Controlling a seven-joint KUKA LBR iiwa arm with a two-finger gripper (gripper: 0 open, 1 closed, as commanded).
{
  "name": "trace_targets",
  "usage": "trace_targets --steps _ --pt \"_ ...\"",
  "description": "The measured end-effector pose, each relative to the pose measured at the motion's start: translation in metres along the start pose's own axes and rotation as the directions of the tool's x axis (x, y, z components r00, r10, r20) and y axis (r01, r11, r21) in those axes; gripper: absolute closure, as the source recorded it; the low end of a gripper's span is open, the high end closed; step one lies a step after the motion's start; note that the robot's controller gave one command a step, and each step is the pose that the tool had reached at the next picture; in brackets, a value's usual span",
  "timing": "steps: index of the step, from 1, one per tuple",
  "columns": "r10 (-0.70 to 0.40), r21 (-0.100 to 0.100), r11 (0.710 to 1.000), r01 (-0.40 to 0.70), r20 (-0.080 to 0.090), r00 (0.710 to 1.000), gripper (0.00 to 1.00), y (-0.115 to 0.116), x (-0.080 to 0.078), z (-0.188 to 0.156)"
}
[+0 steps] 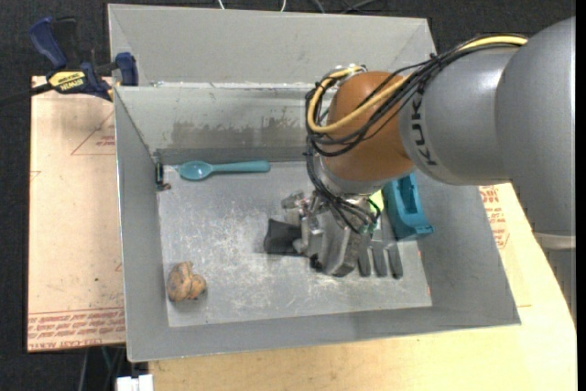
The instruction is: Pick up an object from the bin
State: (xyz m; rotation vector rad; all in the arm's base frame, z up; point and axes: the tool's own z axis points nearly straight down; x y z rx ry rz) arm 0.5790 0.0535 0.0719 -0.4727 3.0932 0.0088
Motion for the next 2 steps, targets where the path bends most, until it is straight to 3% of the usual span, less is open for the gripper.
trace_targets --steps 2 --pt "0.012 -0.002 1.0 -0.012 -0.004 1.0 1.0 0.005 -0.008 -0.124"
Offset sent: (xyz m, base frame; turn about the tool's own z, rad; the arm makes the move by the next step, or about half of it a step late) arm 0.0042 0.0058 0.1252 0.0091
